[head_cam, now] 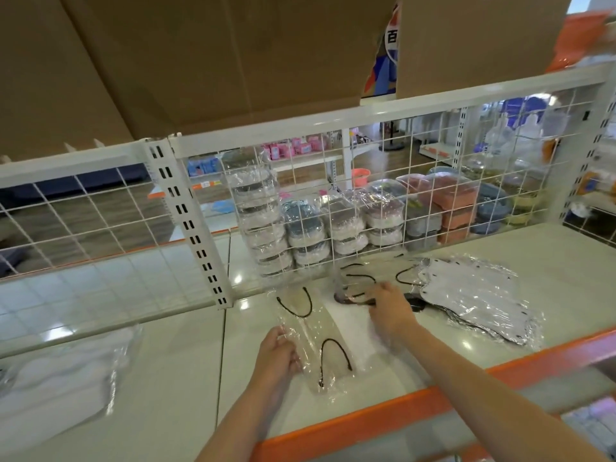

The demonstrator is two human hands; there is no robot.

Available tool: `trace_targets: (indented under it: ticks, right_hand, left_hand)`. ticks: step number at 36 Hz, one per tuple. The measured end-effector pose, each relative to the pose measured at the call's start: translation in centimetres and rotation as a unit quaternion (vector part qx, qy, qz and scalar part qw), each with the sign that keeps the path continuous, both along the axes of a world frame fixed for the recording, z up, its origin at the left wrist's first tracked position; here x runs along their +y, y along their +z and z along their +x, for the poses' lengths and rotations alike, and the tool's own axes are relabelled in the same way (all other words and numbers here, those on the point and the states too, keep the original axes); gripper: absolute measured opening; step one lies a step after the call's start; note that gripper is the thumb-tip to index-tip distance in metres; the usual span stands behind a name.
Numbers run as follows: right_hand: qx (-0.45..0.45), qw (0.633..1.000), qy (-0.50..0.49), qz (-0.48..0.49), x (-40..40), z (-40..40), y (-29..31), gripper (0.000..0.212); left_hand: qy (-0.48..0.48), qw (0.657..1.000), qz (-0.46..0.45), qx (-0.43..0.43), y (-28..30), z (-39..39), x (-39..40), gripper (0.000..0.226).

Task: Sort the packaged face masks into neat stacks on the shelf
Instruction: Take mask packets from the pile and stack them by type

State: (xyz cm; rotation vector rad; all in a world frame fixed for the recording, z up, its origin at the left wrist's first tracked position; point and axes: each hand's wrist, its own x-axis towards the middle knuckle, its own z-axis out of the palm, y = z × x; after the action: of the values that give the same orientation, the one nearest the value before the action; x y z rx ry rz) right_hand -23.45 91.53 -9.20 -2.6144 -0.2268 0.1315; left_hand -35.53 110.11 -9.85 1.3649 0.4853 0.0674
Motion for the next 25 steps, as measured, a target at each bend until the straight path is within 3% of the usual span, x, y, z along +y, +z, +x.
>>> trace_targets:
  ticks: [3, 7, 11, 15, 21, 25]
  right_hand:
    - [-0.005, 0.998, -0.01, -0.058, -1.5, 0.9, -0.6, 0.052]
    - [-0.047, 0.99, 0.006, -0.133, -2.2, 1.4, -1.5, 0.045]
    - [-0.108, 0.966, 0.045, -0.23, -2.2, 0.9, -1.8, 0.036]
    - [-0.133, 0.942, 0.081, -0.298, -2.0, 0.2, -2.1, 0.042]
    - [-0.134, 0.952, 0.074, -0.266, -1.6, 0.0, -1.8, 0.038]
    - [-0.134, 0.971, 0.054, -0.191, -1.0, -0.7, -1.0, 0.024]
  left_hand:
    - [0.002, 1.0, 0.004, 0.011, 0.4, -0.3, 0.4, 0.024]
    - [0.019, 0.999, 0.005, 0.035, 0.5, -0.5, 0.9, 0.023]
    - [0.025, 0.999, -0.017, 0.043, 0.2, -0.3, 1.1, 0.026]
    - [0.012, 0.999, -0.039, 0.033, 0.3, -0.1, 1.2, 0.015]
    - [0.017, 0.998, -0.054, 0.033, 0.7, 0.2, 1.4, 0.018]
    - [0.015, 0.999, -0.039, 0.029, 0.5, 0.2, 1.5, 0.027]
